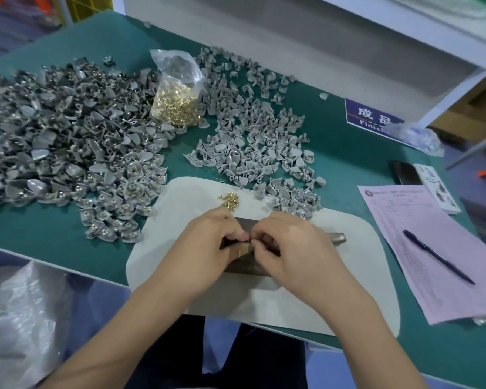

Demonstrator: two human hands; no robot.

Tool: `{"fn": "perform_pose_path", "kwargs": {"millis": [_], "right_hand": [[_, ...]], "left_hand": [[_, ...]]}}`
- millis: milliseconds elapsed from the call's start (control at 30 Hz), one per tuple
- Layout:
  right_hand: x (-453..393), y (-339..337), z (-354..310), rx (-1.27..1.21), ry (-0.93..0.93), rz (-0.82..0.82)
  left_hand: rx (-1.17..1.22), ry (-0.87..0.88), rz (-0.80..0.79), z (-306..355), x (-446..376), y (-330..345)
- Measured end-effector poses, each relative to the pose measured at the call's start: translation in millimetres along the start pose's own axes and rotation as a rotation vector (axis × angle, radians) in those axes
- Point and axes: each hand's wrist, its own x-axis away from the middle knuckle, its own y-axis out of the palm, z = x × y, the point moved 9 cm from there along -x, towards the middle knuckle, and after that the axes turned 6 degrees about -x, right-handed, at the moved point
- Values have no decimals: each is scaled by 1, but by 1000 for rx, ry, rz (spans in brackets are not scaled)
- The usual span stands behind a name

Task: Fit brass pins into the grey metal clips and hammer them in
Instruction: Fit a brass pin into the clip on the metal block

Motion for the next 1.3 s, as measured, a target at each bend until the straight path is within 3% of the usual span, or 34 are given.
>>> {"fn": "perform_pose_path", "kwargs": {"millis": [200,400,567,800,1067,1300], "right_hand": [[4,0,4,-123,47,19],[-3,7,-13,168,-8,-166],[-4,10,-24,257,-66,-200],[2,3,0,-58,92,-136],[-3,6,-19,191,102,-159],[-2,13,-26,238,145,-226]], "left_hand": [[12,25,-6,1,2,-2],[23,6,24,2,5,-4],[-10,40,30,4,5,-4],[-22,22,59,3,7,-1],[-72,28,50,1,6,-2],[-69,37,63,4,4,-3]]}}
